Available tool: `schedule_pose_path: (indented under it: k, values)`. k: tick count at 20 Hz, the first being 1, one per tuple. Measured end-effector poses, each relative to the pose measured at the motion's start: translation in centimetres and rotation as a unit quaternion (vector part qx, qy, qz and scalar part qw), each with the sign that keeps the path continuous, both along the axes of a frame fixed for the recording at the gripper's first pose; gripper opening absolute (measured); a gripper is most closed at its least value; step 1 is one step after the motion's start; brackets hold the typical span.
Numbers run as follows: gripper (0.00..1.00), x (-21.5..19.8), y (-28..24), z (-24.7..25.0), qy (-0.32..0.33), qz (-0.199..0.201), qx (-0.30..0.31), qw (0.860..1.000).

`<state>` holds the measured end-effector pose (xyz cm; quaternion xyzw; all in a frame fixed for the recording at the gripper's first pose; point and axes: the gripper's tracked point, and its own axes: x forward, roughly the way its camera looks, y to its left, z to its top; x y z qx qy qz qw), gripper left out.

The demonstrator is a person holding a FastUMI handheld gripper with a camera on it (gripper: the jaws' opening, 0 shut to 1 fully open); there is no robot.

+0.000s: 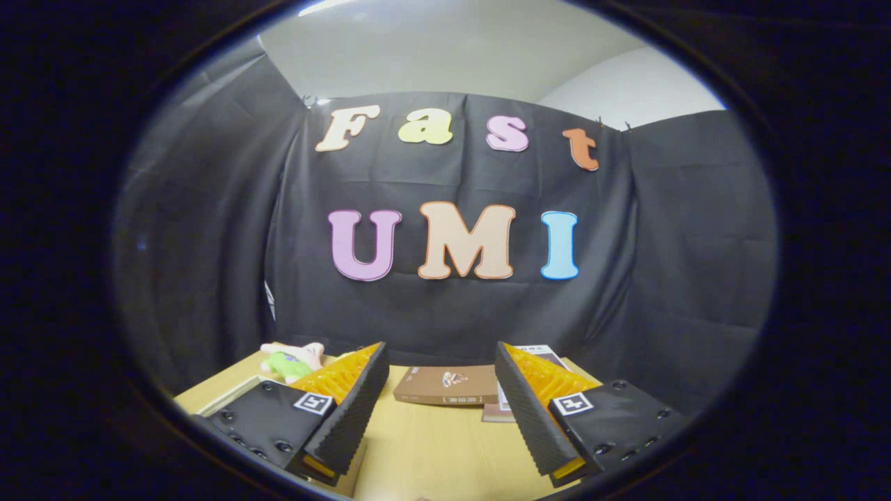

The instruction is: Open the storage box then place both shoes into the box .Put the left shoe in first, then the right shoe, with the right side of both shoes facing outward in a uniform manner.

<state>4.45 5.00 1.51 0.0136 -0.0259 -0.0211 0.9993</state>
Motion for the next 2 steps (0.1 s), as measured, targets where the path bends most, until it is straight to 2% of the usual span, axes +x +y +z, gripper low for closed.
schedule_pose_path:
  k: [2]
  values:
    - [0.98,-0.46,-0.73,-0.14,0.0,-0.007,0.007,1.0]
